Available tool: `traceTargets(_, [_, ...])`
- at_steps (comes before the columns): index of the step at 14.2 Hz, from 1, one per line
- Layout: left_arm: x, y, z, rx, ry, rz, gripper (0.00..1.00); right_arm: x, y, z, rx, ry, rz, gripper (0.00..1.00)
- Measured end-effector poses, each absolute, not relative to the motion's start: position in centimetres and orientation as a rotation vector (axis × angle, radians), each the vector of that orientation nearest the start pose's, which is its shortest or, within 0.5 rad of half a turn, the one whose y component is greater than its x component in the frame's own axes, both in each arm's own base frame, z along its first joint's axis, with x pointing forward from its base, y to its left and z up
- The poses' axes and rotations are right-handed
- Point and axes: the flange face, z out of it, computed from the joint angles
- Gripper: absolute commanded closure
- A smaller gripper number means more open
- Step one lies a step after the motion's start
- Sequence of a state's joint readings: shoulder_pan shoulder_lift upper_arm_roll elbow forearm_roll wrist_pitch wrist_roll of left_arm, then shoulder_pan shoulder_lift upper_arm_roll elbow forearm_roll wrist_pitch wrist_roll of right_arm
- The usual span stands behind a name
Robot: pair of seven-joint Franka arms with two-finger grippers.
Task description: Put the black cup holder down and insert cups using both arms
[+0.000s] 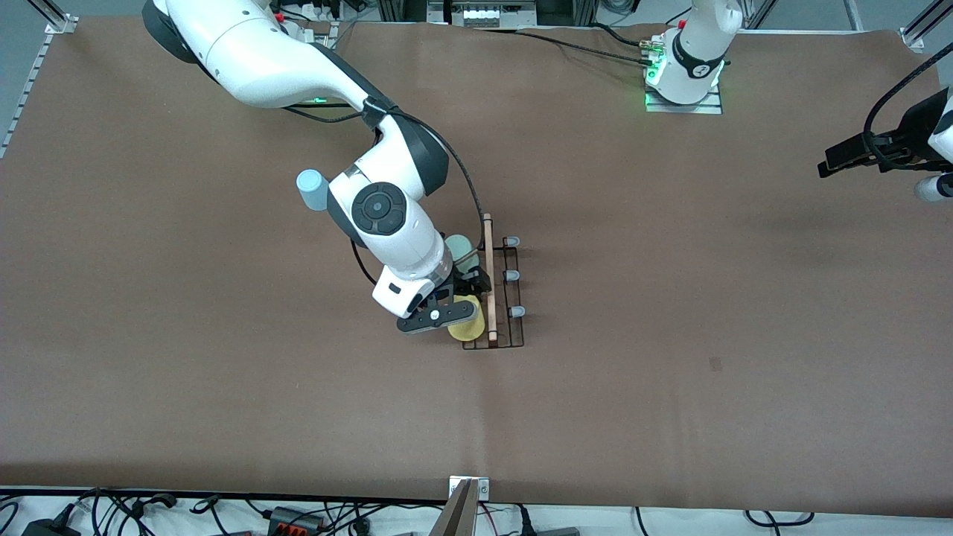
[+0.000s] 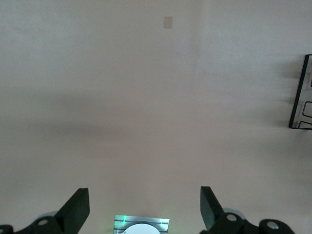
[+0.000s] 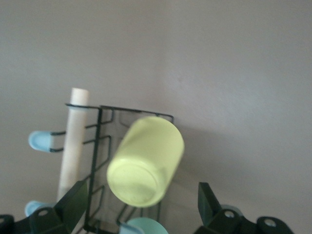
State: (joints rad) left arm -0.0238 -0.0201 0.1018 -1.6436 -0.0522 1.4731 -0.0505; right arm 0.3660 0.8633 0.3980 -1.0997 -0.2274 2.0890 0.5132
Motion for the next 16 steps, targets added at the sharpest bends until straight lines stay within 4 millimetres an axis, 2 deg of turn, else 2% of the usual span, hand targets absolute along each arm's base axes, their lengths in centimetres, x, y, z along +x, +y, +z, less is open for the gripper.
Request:
traceTargets(2, [53.4, 3.6, 59.4, -3.182, -0.203, 0.239, 0.00, 64.5, 43.0, 36.1, -3.001, -0.254, -0.116, 0.00])
traceTargets(3, [53.4, 3.6, 59.4, -3.182, -0.203, 0.239, 0.00, 65.1, 41.1, 37.7, -3.028, -0.223, -0.095, 0.00])
traceTargets(5, [53.4, 3.6, 59.4, -3.182, -0.203, 0.239, 0.00, 66.4, 36.2, 41.2, -3.077, -0.144, -0.060, 0.00])
traceTargets(7, [53.4, 3.7, 59.4, -3.182, -0.204, 0.239, 0.00, 67.3, 31.6, 43.6, -3.115, -0.074, -0.018, 0.00])
traceTargets(9, [53.4, 3.7, 59.4, -3.182, -0.204, 0.240, 0.00, 68.2, 27.9, 44.6, -3.133, -0.002, 0.009, 0.00])
traceTargets(12, [53.4, 3.7, 59.4, -3.182, -0.204, 0.240, 0.00, 69.3, 23.9, 45.6, -3.152, 0.087, 0.007, 0.00])
traceTargets(14, [53.4, 3.7, 59.3, -3.182, -0.204, 0.240, 0.00, 69.7, 21.8, 45.9, -3.165, 0.130, 0.014, 0.00])
traceTargets(16, [53.4, 3.7, 59.3, -3.182, -0.204, 0.240, 0.00, 69.9, 20.6, 46.5, -3.176, 0.160, -0.003, 0.00])
